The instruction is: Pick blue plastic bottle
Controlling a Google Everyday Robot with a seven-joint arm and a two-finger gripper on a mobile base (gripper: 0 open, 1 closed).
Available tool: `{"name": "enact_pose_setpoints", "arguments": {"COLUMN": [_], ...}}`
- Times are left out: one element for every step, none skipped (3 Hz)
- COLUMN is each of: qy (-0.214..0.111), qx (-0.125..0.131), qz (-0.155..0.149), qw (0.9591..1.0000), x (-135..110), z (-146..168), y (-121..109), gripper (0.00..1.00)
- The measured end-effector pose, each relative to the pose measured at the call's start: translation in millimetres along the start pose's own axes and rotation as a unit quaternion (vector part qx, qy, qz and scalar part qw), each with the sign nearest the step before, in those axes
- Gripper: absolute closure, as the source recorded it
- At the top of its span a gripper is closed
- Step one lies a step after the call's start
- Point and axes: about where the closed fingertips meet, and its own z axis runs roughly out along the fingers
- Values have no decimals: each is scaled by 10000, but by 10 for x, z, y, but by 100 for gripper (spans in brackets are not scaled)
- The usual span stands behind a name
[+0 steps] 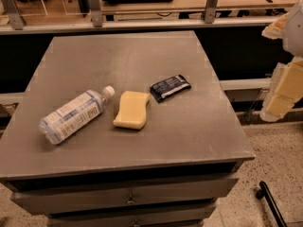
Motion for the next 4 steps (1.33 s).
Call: {"name": "enact_pose_setpoints", "arguments": {"qy": [0,-235,-615,-1041], "qx": [1,-46,-123,-226], "qz": [0,-394,-1332,-2437], "qw": [10000,9989,9891,9640], "x": [0,-270,-988,-1895], "z": [-1,37,162,259], "y": [0,-12,31,246], "gripper": [0,0,0,0]}}
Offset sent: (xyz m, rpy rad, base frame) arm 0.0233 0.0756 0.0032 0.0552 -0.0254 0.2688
